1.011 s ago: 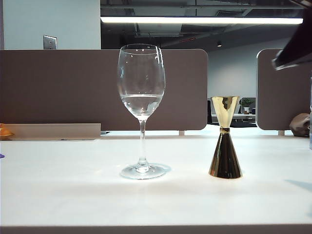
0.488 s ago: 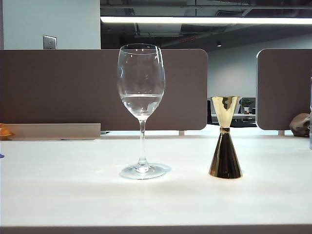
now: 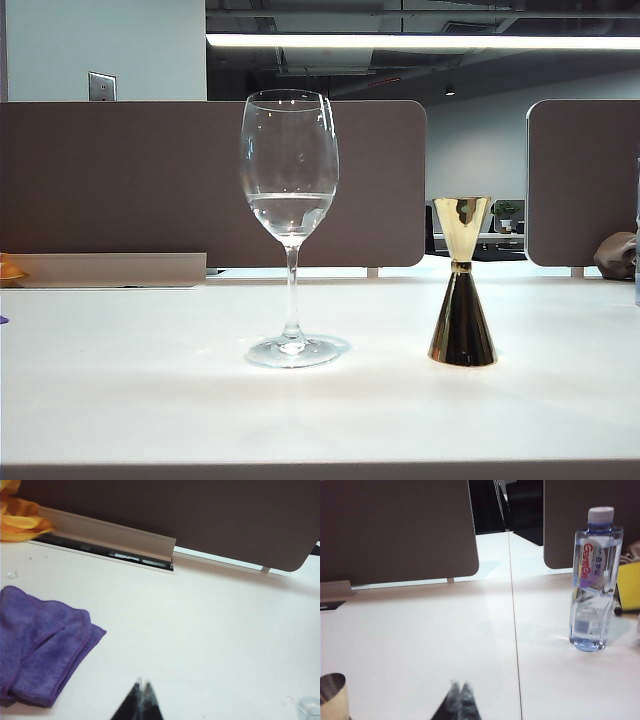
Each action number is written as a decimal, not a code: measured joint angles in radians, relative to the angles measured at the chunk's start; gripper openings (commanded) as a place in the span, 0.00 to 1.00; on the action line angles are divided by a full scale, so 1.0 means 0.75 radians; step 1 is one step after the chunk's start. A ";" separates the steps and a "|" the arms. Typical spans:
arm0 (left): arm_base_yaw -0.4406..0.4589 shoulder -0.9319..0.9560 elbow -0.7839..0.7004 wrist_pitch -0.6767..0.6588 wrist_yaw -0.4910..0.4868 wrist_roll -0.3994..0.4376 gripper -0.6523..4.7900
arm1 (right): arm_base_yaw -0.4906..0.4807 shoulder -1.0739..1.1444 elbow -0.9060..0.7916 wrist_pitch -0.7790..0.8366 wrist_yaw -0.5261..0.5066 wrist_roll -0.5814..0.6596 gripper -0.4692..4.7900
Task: Pick up the jigger and pour the water inside into the glass.
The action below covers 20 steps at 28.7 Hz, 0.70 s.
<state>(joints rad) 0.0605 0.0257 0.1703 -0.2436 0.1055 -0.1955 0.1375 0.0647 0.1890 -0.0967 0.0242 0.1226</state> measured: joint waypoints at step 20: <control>0.001 -0.028 -0.138 0.000 0.000 0.001 0.12 | 0.002 -0.085 -0.241 -0.014 0.000 0.000 0.10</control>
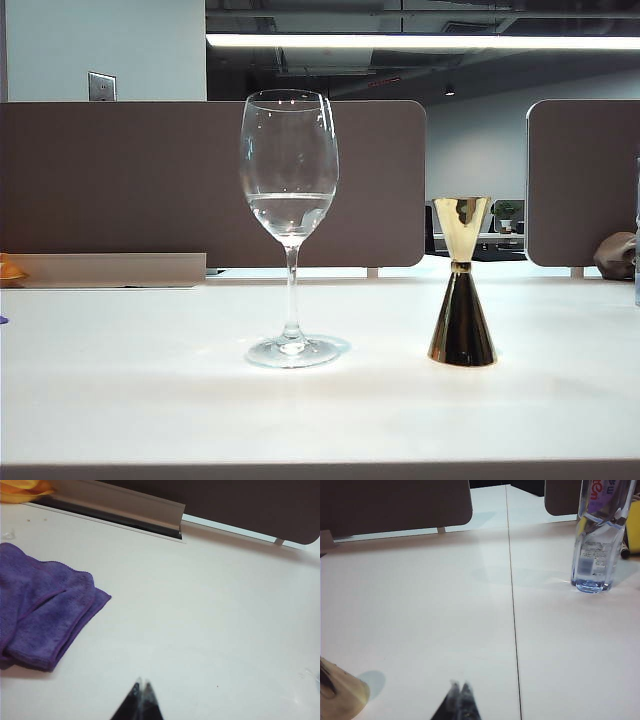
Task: Pick up the jigger and pour the water inside into the glass.
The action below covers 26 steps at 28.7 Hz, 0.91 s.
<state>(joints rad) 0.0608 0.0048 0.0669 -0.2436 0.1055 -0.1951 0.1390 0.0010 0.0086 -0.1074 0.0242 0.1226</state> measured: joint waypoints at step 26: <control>-0.001 0.001 -0.075 0.091 0.000 -0.001 0.12 | 0.002 0.000 -0.001 -0.009 0.000 0.000 0.10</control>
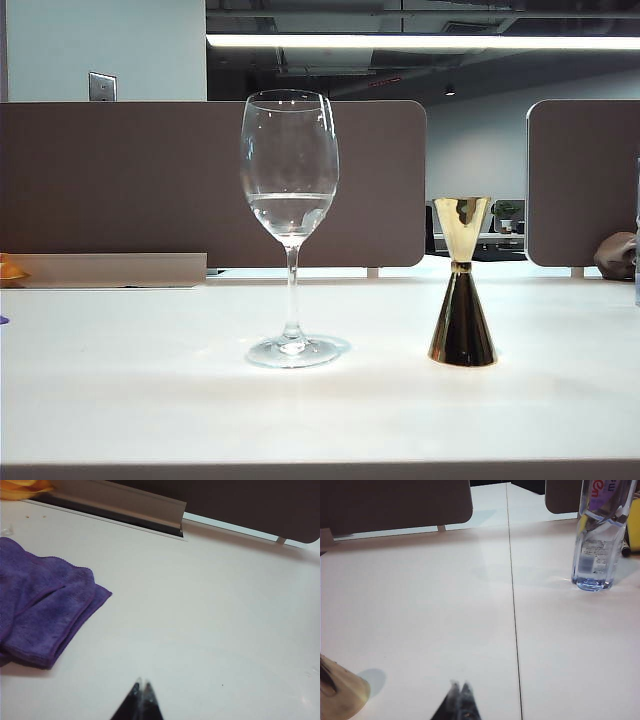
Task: Pick up the jigger and pour the water inside into the glass.
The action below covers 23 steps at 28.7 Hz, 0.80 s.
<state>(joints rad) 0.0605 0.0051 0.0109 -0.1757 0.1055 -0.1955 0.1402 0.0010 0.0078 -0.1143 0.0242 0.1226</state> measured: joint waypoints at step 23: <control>0.000 -0.001 0.000 -0.001 -0.021 0.236 0.12 | 0.000 0.000 0.000 -0.025 0.003 -0.245 0.10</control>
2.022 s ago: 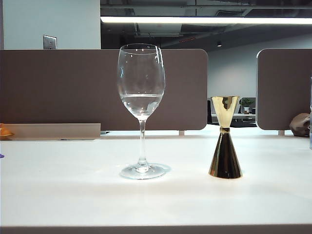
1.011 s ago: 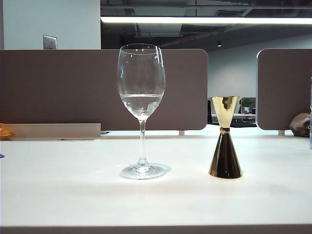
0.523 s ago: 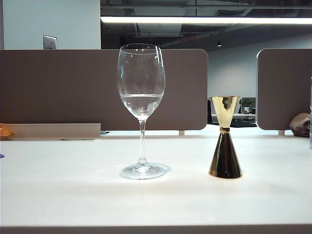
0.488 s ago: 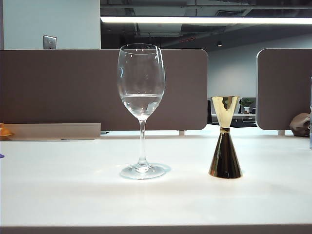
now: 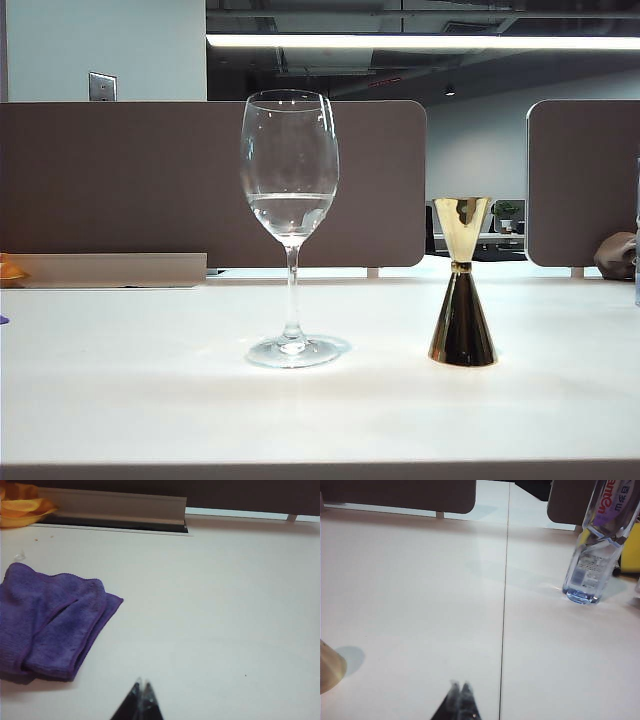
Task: Pick up the jigger and pour the water inside into the glass.
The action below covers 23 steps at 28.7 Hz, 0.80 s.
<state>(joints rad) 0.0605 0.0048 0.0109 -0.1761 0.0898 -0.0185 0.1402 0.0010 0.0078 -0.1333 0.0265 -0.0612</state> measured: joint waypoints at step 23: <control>-0.015 0.001 0.000 -0.001 -0.001 0.000 0.12 | 0.000 0.000 0.000 0.002 0.041 -0.056 0.10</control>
<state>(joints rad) 0.0494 0.0051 0.0109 -0.1764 0.0895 -0.0185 0.1402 0.0010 0.0078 -0.1322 0.0574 -0.1032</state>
